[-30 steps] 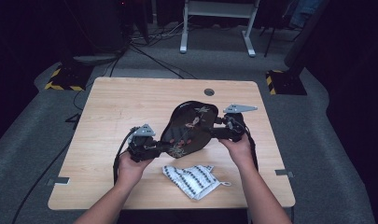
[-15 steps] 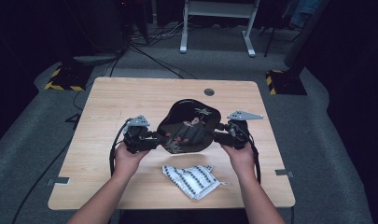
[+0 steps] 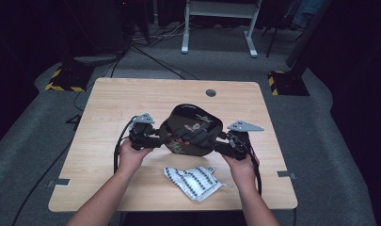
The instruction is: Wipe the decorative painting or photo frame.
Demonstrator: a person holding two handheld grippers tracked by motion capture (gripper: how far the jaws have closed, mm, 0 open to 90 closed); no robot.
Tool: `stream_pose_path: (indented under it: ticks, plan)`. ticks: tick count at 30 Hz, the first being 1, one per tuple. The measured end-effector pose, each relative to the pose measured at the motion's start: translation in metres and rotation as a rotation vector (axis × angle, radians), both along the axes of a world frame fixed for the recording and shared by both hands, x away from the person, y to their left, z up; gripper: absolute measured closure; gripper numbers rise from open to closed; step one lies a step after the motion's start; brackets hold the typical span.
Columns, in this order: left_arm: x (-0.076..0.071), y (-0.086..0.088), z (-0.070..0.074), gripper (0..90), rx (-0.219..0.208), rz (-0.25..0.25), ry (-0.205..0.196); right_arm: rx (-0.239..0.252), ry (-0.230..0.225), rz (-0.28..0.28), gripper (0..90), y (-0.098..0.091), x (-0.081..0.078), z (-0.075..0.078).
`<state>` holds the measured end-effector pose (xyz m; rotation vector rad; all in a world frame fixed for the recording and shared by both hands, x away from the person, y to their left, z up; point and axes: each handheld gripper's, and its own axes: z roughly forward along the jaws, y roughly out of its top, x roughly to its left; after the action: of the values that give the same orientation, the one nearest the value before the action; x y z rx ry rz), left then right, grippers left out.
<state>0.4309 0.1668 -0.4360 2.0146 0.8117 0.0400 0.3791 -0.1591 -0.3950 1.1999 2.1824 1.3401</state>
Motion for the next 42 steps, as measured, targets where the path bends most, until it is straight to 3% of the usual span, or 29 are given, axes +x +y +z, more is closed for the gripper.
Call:
stream_pose_path:
  ticks: [6, 13, 16, 21, 25, 28, 32, 34, 40, 42]
  plan:
    - [0.009, 0.0, -0.006, 45.8, -0.047, 0.005, 0.013, 0.009, 0.023, -0.003, 52.3, -0.002, -0.002, -0.002]
    - [0.012, 0.0, -0.007, 41.5, -0.061, 0.032, 0.016, 0.043, 0.031, 0.011, 47.9, 0.0, -0.001, -0.005]
    - [0.009, 0.002, -0.005, 37.0, -0.041, 0.064, -0.017, 0.049, 0.026, 0.023, 44.4, -0.001, 0.002, -0.004]
    - [0.001, 0.006, 0.0, 32.9, -0.031, 0.069, -0.046, 0.04, -0.006, 0.023, 42.8, 0.001, 0.004, -0.002]
    - [-0.017, 0.015, 0.009, 30.1, 0.01, 0.088, -0.074, 0.031, -0.019, 0.04, 37.6, 0.001, 0.009, 0.0]
    - [-0.038, 0.019, 0.019, 30.1, -0.001, 0.115, -0.106, 0.024, -0.037, 0.05, 35.3, -0.002, 0.01, 0.001]
    - [-0.061, 0.017, 0.026, 31.9, -0.01, 0.116, -0.113, 0.007, -0.045, 0.055, 35.2, -0.011, 0.013, 0.002]
    - [-0.072, 0.006, 0.023, 32.2, 0.003, 0.093, -0.081, 0.049, -0.024, 0.039, 34.6, -0.024, 0.016, 0.0]
    - [-0.078, -0.012, 0.012, 32.1, 0.006, 0.044, -0.032, 0.04, -0.031, 0.053, 34.4, -0.023, 0.015, 0.001]
    - [-0.081, -0.018, 0.006, 32.5, 0.026, 0.021, -0.021, 0.042, -0.033, 0.053, 34.4, -0.024, 0.016, 0.001]
